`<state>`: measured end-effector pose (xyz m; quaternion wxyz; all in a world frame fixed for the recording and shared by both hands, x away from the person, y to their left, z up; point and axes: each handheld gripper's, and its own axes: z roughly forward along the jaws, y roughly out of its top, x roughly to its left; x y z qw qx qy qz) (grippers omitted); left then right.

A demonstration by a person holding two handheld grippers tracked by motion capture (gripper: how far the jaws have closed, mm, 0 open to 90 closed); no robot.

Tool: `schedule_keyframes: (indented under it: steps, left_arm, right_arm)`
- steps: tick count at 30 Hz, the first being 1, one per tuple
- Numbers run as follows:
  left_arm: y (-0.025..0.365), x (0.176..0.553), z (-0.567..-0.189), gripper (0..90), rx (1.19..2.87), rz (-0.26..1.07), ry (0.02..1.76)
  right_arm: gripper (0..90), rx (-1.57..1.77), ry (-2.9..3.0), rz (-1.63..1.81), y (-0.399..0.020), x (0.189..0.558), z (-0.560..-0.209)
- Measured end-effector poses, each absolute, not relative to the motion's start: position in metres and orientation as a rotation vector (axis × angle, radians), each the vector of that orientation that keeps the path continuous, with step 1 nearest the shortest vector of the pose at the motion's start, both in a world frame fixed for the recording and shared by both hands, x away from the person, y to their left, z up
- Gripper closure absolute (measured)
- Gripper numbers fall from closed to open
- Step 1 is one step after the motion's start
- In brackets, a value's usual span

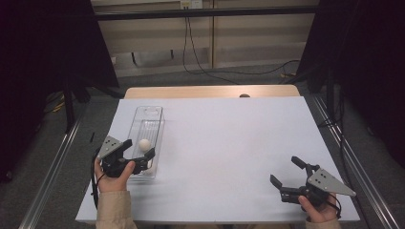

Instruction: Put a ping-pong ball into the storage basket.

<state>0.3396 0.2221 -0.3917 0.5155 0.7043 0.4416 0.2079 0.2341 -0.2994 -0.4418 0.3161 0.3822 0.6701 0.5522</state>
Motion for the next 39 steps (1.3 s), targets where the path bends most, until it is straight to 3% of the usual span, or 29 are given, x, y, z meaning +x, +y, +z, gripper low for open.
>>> schedule_keyframes:
  steps: [39]
  left_arm:
    - [0.225,0.328,-0.408,3.8,1.673,0.526,1.018]
  right_arm:
    - [3.4,1.002,1.769,1.454,-0.297,0.235,-0.442]
